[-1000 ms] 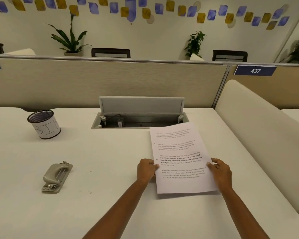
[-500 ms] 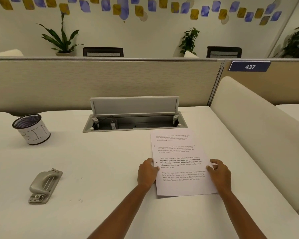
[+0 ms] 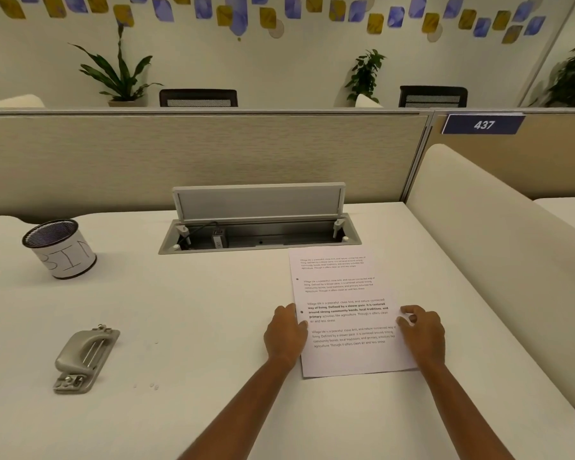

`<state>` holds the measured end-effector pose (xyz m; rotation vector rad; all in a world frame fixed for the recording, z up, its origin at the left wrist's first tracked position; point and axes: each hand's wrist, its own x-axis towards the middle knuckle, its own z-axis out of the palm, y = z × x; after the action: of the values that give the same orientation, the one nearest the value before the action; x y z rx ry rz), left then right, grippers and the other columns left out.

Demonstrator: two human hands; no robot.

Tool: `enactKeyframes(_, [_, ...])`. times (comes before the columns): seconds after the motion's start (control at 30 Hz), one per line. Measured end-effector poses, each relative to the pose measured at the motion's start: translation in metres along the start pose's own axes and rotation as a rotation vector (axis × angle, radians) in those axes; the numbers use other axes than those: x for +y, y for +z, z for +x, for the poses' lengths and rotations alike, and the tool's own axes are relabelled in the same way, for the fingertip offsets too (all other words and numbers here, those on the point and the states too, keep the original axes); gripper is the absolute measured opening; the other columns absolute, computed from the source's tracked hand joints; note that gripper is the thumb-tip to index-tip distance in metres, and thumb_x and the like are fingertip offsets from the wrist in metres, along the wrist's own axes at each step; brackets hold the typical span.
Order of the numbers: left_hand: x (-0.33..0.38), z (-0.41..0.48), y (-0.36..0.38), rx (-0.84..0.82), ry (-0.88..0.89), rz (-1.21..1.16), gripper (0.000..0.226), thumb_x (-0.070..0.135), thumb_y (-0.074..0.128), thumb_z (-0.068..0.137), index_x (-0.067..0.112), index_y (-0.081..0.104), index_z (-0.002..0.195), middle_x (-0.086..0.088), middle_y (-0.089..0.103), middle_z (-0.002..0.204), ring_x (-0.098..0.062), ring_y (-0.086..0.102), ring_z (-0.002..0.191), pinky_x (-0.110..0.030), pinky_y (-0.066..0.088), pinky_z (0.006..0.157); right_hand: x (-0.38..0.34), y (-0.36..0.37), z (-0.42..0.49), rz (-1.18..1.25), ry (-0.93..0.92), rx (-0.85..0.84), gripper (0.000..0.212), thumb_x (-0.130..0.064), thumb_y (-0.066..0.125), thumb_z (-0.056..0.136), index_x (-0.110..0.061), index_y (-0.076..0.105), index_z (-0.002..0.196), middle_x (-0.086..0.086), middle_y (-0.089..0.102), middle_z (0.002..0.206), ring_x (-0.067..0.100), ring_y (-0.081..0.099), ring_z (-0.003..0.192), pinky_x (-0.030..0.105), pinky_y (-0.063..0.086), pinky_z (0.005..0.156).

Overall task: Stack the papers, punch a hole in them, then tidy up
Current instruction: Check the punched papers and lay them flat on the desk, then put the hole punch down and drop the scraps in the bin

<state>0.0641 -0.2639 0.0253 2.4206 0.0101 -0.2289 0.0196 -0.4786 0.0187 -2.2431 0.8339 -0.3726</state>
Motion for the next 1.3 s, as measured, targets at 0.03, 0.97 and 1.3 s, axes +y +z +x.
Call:
enactKeyframes(0.03, [0.000, -0.001, 0.000, 0.001, 0.003, 0.013, 0.031, 0.021, 0.049, 0.090, 0.008, 0.049, 0.118, -0.011, 0.053, 0.120, -0.027, 0.057, 0.105, -0.032, 0.046, 0.087, 0.000, 0.000, 0.000, -0.005, -0.002, 0.003, 0.025, -0.004, 0.057, 0.085, -0.001, 0.062, 0.110, 0.029, 0.054, 0.110, 0.042, 0.053, 0.104, 0.041, 0.043, 0.093])
enactKeyframes(0.97, [-0.115, -0.043, -0.081, 0.248, 0.139, 0.306, 0.038, 0.025, 0.038, 0.094, 0.016, 0.044, 0.130, -0.001, 0.048, 0.132, -0.019, 0.045, 0.121, -0.029, 0.039, 0.095, -0.070, 0.077, -0.136, 0.151, -0.398, -0.256, 0.016, -0.003, 0.055, 0.086, -0.007, 0.068, 0.092, 0.009, 0.066, 0.092, 0.016, 0.054, 0.079, 0.021, 0.039, 0.074])
enactKeyframes(1.3, [-0.201, -0.062, -0.183, 0.432, 0.226, 0.200, 0.034, 0.014, 0.049, 0.090, 0.007, 0.054, 0.123, -0.013, 0.050, 0.136, -0.027, 0.035, 0.135, -0.040, 0.032, 0.109, -0.138, 0.141, -0.231, 0.042, -0.470, -0.391, 0.019, -0.012, 0.049, 0.091, -0.011, 0.067, 0.099, 0.006, 0.063, 0.099, 0.018, 0.057, 0.093, 0.022, 0.041, 0.080])
